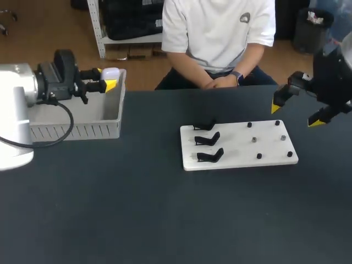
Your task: Pick up each earbud case from the left stands, insert the matching earbuds, close the lid, and place the case in the box.
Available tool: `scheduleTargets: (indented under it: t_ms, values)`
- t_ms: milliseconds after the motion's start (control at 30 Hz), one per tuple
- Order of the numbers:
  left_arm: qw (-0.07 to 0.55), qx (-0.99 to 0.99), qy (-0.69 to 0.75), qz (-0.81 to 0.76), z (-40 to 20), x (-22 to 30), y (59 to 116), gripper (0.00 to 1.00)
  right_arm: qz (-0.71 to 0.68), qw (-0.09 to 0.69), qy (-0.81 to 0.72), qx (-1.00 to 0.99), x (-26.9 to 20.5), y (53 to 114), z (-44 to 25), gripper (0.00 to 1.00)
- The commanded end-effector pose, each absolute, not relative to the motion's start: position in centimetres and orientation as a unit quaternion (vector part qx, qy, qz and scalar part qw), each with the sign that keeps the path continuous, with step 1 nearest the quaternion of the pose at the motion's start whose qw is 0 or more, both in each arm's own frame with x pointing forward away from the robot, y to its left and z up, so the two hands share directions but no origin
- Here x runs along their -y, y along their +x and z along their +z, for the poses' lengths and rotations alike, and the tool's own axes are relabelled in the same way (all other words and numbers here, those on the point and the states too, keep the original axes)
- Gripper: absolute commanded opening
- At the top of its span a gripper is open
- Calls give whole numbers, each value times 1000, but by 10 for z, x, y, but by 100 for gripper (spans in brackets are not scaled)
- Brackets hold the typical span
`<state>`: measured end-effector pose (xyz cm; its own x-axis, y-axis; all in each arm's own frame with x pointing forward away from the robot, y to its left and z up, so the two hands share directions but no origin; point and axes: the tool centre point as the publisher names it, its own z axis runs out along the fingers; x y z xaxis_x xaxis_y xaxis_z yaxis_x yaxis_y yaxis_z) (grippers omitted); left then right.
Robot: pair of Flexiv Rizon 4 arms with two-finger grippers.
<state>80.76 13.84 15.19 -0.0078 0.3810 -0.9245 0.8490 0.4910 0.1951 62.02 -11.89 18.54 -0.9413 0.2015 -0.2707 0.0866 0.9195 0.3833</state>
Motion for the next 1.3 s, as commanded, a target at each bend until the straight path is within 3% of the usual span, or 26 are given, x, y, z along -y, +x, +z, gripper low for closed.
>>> scheduleTargets:
  t_ms: [33, 633, 667, 700, 1300]
  values:
    - [514, -704, 443, -209, 134, -161, 818, 0, 178, 171, 82, -966, 117, 619, 184, 100]
    - [445, -782, 364, -239, 44, -176, 843, 0, 163, 164, 83, -969, 116, 620, 186, 100]
    - [438, -784, 364, -245, 43, -176, 843, 44, 163, 164, 83, -969, 116, 620, 186, 100]
    - [439, -785, 364, -243, 43, -178, 842, 100, 164, 163, 82, -970, 116, 620, 186, 100]
    - [478, -758, 390, -214, 120, -148, 760, 100, 235, 186, 9, -954, 124, 603, 186, 100]
